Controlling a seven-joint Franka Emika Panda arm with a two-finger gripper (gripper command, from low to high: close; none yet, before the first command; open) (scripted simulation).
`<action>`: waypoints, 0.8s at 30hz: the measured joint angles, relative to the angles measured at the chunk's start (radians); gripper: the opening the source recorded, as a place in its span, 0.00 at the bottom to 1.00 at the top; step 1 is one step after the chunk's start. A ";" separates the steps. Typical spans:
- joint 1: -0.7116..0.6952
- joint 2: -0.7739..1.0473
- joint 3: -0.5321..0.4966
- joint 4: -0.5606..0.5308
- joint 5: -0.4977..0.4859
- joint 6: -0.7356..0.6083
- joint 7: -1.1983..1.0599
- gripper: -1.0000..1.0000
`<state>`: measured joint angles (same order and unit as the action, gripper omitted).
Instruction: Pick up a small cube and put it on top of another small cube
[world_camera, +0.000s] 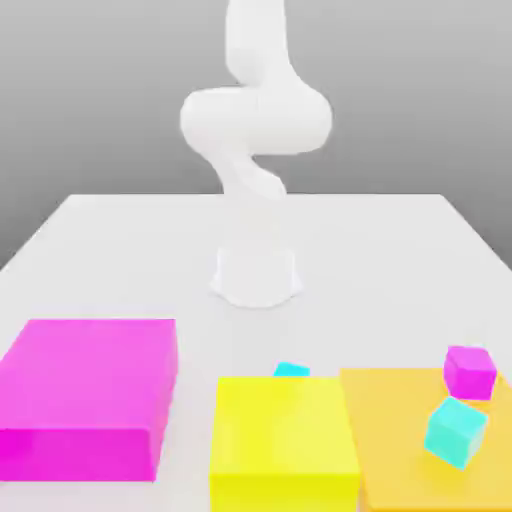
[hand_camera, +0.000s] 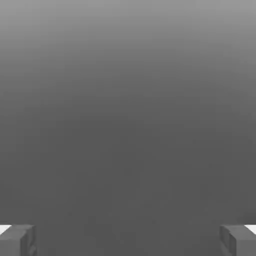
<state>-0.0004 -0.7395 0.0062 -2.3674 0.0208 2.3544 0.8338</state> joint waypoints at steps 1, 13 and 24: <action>0.000 0.030 0.004 -0.032 0.010 0.026 0.017 0.50; 0.003 0.390 0.112 -0.425 0.090 0.345 0.251 0.50; 0.048 0.863 0.090 -0.587 -0.055 0.727 0.519 0.50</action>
<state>0.0475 0.1234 0.0960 -2.9543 -0.0339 3.0812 1.3524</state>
